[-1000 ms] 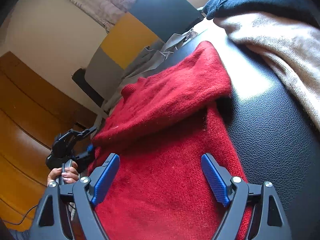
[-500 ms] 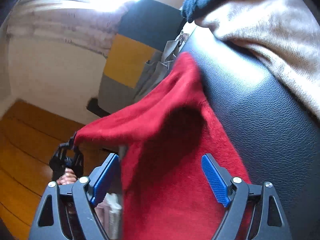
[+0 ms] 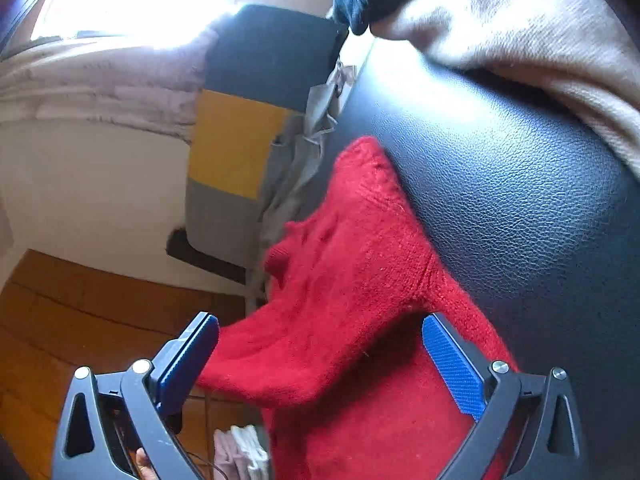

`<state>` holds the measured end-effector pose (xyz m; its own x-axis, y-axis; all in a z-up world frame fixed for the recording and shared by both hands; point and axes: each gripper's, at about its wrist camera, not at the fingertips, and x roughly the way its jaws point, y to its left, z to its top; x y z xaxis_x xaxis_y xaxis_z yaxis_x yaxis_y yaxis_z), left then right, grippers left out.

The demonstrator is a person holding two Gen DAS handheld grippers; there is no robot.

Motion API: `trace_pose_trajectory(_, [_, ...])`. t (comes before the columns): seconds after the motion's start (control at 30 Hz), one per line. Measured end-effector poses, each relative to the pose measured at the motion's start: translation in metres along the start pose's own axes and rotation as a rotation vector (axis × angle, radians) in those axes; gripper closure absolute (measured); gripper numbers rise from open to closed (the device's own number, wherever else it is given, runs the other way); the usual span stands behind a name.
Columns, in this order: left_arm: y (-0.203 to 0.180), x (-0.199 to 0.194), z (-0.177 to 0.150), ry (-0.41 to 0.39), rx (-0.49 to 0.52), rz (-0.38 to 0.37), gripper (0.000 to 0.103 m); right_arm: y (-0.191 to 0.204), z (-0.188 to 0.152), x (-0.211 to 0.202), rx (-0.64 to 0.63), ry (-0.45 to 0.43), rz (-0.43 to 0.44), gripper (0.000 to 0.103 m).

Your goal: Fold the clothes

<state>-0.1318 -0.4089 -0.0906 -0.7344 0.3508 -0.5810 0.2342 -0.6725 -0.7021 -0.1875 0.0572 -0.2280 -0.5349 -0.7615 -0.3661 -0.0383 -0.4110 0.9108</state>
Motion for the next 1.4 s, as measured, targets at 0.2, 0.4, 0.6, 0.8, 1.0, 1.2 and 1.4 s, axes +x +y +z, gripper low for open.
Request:
trace_pose_trajectory(0.2, [0.083,0.001,-0.019,0.048,-0.171,0.026,0.094,0.009,-0.006,0.003,-0.107,0.024,-0.071,0.0])
trace_pose_trajectory(0.4, [0.137,-0.027,-0.032,-0.025,-0.275,-0.037,0.083,0.033,-0.023,0.006,-0.279,0.053,-0.15,0.0])
trace_pose_trajectory(0.6, [0.131,-0.021,-0.041,0.026,-0.162,-0.032,0.067,0.076,-0.046,0.031,-0.559,0.117,-0.243,0.0])
trace_pose_trajectory(0.8, [0.108,0.015,-0.034,0.112,-0.083,0.028,0.06,0.113,-0.041,0.064,-0.796,0.135,-0.342,0.0])
trace_pose_trajectory(1.0, [0.101,0.036,-0.032,0.147,-0.017,0.029,0.083,0.133,-0.029,0.135,-1.006,0.268,-0.466,0.037])
trace_pose_trajectory(1.2, [0.073,0.026,-0.036,0.07,0.184,0.067,0.096,0.112,-0.031,0.193,-1.073,0.367,-0.558,0.039])
trace_pose_trajectory(1.4, [0.049,0.0,-0.033,-0.06,0.257,0.026,0.097,0.122,-0.044,0.194,-1.172,0.333,-0.567,0.094])
